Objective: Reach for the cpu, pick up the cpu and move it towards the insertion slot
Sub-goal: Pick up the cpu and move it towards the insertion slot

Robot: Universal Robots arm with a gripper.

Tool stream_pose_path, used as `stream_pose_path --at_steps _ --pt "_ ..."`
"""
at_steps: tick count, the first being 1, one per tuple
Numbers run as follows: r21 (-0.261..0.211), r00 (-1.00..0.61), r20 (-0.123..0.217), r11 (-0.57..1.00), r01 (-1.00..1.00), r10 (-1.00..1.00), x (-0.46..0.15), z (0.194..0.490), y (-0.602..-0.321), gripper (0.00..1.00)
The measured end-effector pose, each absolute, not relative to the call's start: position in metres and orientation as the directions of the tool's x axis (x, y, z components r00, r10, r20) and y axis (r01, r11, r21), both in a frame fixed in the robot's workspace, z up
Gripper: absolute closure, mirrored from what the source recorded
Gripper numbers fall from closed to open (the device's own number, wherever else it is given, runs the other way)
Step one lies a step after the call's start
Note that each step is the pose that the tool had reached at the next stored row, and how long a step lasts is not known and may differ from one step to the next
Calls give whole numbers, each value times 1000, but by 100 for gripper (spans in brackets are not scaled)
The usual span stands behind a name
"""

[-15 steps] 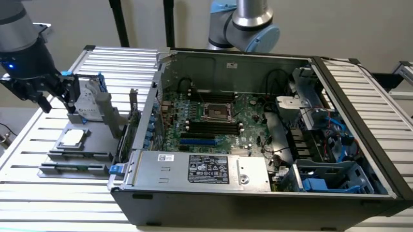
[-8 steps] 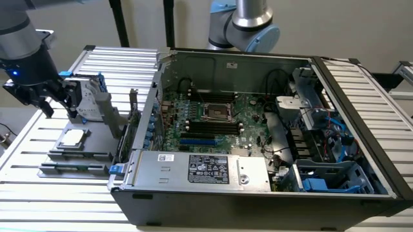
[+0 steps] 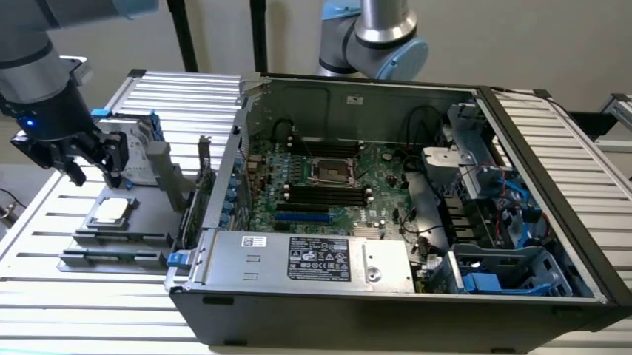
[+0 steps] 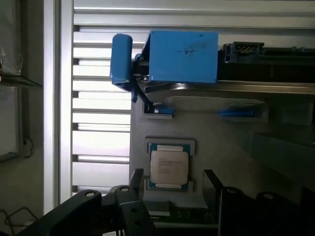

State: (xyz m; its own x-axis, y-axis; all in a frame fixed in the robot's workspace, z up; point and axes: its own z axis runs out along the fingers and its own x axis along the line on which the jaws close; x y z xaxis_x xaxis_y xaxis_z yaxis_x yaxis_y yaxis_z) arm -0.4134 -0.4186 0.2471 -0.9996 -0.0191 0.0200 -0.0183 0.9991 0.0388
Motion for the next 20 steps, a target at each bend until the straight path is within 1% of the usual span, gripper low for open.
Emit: stream_pose_path --at_steps 20 --pt "39 -1000 20 999 -16 -16 -413 211 -422 40"
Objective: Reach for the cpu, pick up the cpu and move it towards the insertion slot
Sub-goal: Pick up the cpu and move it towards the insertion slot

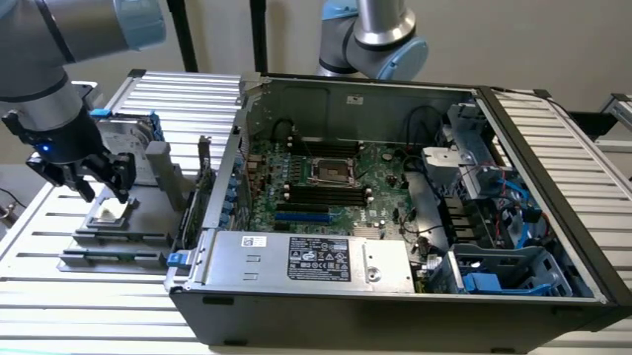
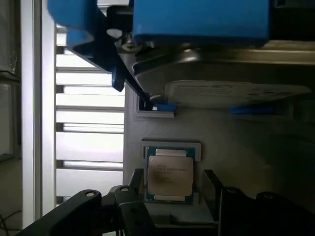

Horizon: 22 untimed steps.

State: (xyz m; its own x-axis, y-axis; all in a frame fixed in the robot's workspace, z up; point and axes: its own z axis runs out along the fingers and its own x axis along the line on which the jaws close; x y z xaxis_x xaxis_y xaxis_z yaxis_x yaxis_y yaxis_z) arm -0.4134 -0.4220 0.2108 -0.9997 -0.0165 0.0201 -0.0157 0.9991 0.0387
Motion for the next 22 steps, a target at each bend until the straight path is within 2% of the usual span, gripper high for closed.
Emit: stream_pose_path --at_steps 4,5,22 --pt "38 -1000 20 999 -13 -14 -413 204 -423 39" --pt "38 -1000 20 999 -12 -12 -413 202 -423 33" --pt "31 -1000 20 1000 4 3 -414 193 -423 33"
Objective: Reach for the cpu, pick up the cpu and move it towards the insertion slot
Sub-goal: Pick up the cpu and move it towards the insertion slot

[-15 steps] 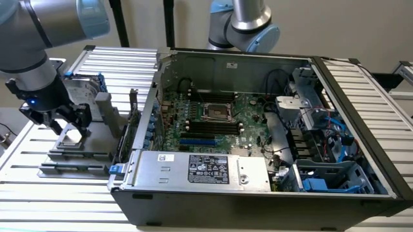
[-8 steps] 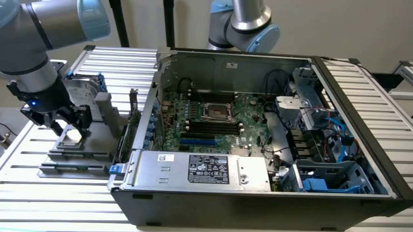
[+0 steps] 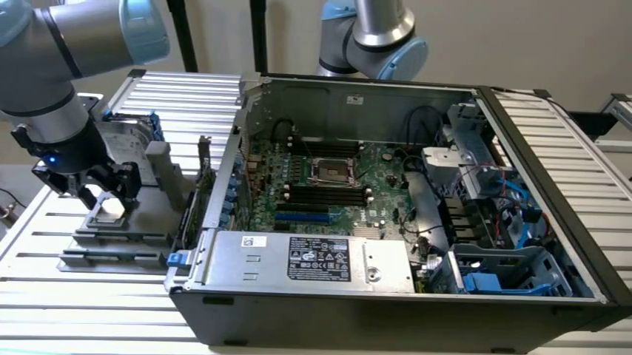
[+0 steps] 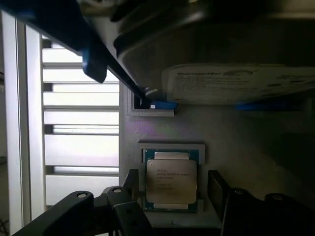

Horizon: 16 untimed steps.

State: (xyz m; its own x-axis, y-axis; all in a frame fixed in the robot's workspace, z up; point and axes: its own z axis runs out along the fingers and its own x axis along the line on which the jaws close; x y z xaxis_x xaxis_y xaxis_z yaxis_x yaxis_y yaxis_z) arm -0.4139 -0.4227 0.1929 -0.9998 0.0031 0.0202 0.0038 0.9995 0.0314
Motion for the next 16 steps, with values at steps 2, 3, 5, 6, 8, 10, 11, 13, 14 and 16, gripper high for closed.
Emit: stream_pose_path --at_steps 2,3,5,6,8,10,11,13,14,16 --pt "30 -1000 20 1000 4 3 -414 192 -423 33" --pt "29 -1000 20 1000 4 3 -414 192 -423 33" --pt "28 -1000 20 1000 4 3 -414 191 -423 33" --pt "27 -1000 20 1000 4 3 -414 191 -423 33" --pt "24 -1000 20 1000 4 3 -414 190 -423 33" --pt "21 -1000 21 1000 4 3 -414 190 -423 33" --pt "19 -1000 21 1000 4 4 -414 189 -423 33" --pt "17 -1000 21 1000 4 4 -414 189 -423 33" --pt "17 -1000 21 1000 4 4 -414 189 -423 33" --pt "17 -1000 21 1000 4 4 -414 188 -423 33"
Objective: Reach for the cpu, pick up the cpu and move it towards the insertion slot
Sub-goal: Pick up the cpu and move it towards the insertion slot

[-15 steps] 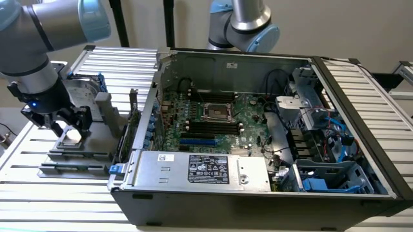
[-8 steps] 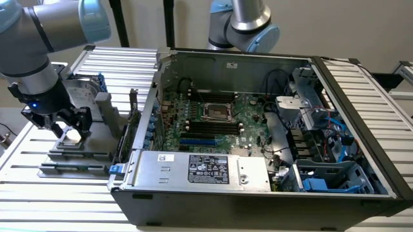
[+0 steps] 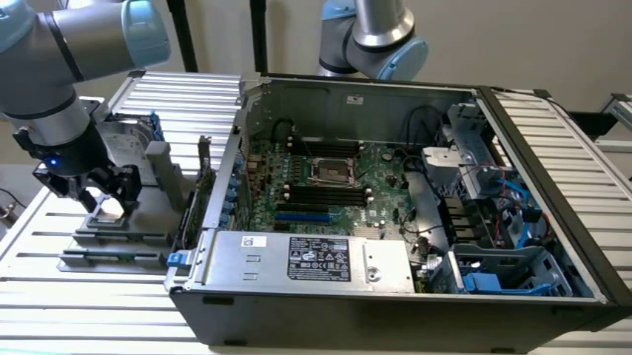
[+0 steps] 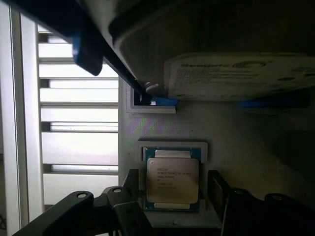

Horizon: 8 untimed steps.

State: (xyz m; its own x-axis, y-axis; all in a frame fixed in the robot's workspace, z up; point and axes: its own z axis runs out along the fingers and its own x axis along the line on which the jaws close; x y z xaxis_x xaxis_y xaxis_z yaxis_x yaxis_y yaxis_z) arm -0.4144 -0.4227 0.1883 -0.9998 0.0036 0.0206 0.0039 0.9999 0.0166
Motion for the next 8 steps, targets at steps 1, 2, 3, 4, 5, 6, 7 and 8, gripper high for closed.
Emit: stream_pose_path --at_steps 1,2,3,4,5,6,7,8 --pt "16 -1000 21 1000 4 4 -414 188 -423 33" --pt "16 -1000 21 1000 4 4 -414 188 -423 33" --pt "16 -1000 21 1000 4 4 -415 188 -423 33" --pt "16 -1000 20 1000 4 4 -415 187 -423 33" --pt "16 -1000 20 1000 4 4 -415 187 -423 33" --pt "16 -1000 20 1000 4 4 -415 187 -423 33" --pt "16 -1000 20 1000 4 4 -415 187 -423 33" --pt "16 -1000 20 1000 4 4 -415 187 -423 33"
